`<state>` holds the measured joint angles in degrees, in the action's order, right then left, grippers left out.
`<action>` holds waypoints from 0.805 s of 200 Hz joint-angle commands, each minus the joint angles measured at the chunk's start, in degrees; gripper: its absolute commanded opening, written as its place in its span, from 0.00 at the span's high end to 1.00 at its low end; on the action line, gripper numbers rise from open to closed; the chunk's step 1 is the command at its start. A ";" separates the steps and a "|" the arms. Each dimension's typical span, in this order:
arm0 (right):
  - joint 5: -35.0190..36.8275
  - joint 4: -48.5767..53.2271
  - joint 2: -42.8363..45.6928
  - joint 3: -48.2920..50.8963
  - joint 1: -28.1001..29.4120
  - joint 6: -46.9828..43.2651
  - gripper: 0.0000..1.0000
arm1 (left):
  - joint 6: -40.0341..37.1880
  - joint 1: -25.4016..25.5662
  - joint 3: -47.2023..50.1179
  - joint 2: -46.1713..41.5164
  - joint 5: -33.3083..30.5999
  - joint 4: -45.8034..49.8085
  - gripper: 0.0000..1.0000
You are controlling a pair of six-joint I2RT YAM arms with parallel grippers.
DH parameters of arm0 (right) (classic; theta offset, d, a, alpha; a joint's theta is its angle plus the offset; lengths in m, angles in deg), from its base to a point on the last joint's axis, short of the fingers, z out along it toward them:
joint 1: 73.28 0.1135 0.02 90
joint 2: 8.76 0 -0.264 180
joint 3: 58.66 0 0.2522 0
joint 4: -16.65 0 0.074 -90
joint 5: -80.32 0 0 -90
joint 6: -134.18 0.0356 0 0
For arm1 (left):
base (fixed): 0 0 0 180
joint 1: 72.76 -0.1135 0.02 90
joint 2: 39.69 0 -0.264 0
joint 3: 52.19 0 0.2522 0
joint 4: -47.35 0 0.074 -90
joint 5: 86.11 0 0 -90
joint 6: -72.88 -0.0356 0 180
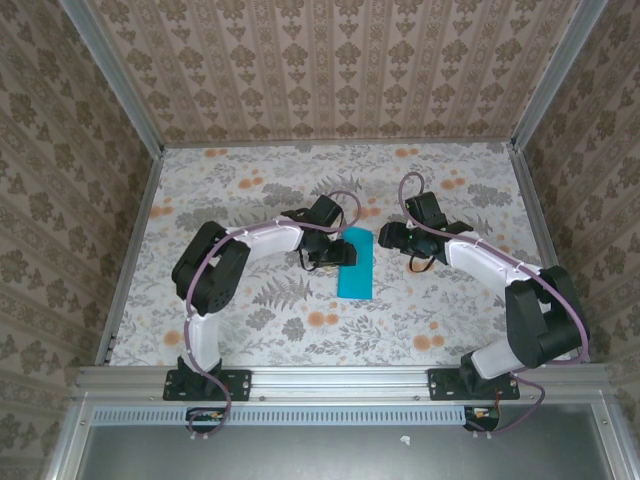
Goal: Fold a paper plane with a square sheet of paper (fold left side to right side)
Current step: First fold in half a square sheet of paper at the center of the table.
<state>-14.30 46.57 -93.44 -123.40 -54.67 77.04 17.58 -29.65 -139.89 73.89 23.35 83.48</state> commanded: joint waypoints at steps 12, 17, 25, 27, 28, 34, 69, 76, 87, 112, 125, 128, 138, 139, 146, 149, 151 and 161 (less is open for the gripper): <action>1.06 2.21 1.14 0.44 -0.21 -1.39 0.33 | -1.04 1.06 1.25 3.75 -0.68 0.78 0.44; 1.08 2.24 1.04 0.48 -0.24 -1.39 0.33 | -1.04 1.08 1.38 3.66 -0.73 0.75 0.44; 1.04 2.25 1.04 0.45 -0.22 -1.46 0.33 | -1.10 1.15 1.41 3.66 -0.74 0.78 0.44; 1.09 2.28 1.06 0.45 -0.24 -1.48 0.33 | -1.12 1.18 1.49 3.64 -0.74 0.80 0.44; 1.10 2.29 1.04 0.44 -0.20 -1.48 0.33 | -1.12 1.14 1.54 3.61 -0.74 0.77 0.44; 1.04 2.16 1.03 0.50 -0.22 -1.42 0.33 | -1.12 1.18 1.51 3.54 -0.74 0.83 0.44; 0.76 2.12 0.98 0.74 -0.18 -1.40 0.33 | -1.04 1.18 1.64 3.44 -0.91 0.84 0.44; 0.75 2.10 1.07 0.77 -0.16 -1.47 0.33 | -1.04 1.14 1.75 3.42 -0.92 0.83 0.44; 0.76 2.06 1.13 0.79 -0.24 -1.41 0.33 | -1.04 1.12 1.86 3.32 -0.97 0.83 0.45; 0.66 1.99 1.28 0.77 -0.20 -1.48 0.32 | -1.04 1.28 2.03 3.22 -1.06 0.94 0.45; 0.58 1.89 1.28 0.78 -0.21 -1.44 0.32 | -1.06 1.27 2.13 3.14 -1.10 0.99 0.45; 0.58 1.87 1.28 0.74 -0.24 -1.47 0.32 | -1.07 1.26 2.12 3.06 -1.09 0.95 0.45; 0.63 1.81 1.40 0.83 -0.19 -1.43 0.32 | -1.22 1.27 2.21 3.05 -1.09 0.94 0.45; 0.65 1.79 1.38 0.77 -0.17 -1.46 0.32 | -1.26 1.27 2.21 3.05 -1.14 0.93 0.45; 0.75 1.81 1.44 0.71 -0.20 -1.48 0.32 | -1.25 1.20 2.21 3.00 -1.09 1.02 0.45; 0.83 1.82 1.47 0.79 -0.21 -1.41 0.32 | -1.22 1.23 2.29 2.96 -1.14 1.04 0.45; 0.84 1.82 1.46 0.79 -0.24 -1.36 0.31 | -1.21 1.26 2.30 2.96 -1.13 1.02 0.45; 0.82 1.83 1.51 0.80 -0.24 -1.29 0.31 | -1.17 1.25 2.30 2.93 -1.13 1.04 0.45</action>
<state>-14.32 47.36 -93.44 -123.40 -54.67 76.87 17.56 -29.65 -139.82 73.89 23.20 83.52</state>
